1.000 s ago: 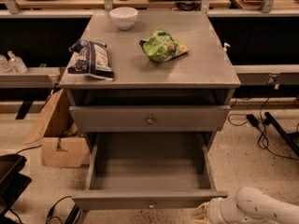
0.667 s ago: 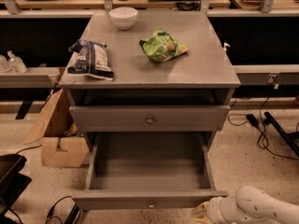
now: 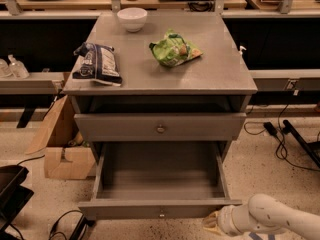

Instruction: Close middle drawer

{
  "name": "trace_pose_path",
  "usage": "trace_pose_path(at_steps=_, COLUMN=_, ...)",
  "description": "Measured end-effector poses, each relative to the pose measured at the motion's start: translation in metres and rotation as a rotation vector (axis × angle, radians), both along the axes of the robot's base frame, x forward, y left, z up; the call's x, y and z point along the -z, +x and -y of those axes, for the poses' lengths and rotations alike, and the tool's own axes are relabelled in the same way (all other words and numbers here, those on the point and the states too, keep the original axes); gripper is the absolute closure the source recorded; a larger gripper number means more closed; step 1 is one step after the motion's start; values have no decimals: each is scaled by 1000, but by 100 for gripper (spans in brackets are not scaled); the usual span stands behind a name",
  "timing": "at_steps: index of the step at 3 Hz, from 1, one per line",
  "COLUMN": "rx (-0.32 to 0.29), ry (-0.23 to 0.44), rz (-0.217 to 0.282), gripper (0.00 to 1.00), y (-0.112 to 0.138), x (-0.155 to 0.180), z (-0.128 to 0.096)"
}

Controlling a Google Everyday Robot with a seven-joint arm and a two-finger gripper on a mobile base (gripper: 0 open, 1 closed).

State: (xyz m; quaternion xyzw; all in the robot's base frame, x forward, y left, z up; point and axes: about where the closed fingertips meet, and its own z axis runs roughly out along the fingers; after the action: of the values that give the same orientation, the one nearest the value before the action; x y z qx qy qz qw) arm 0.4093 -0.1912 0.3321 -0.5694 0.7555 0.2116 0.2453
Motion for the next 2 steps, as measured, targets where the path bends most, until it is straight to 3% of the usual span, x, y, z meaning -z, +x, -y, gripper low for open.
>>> trace_pose_path(at_steps=1, rx=-14, ry=-4, rz=12, gripper=100, y=19, x=-1, z=-2)
trace_pose_path(at_steps=2, rx=-14, ry=-4, rz=12, gripper=100, y=19, x=-1, z=-2)
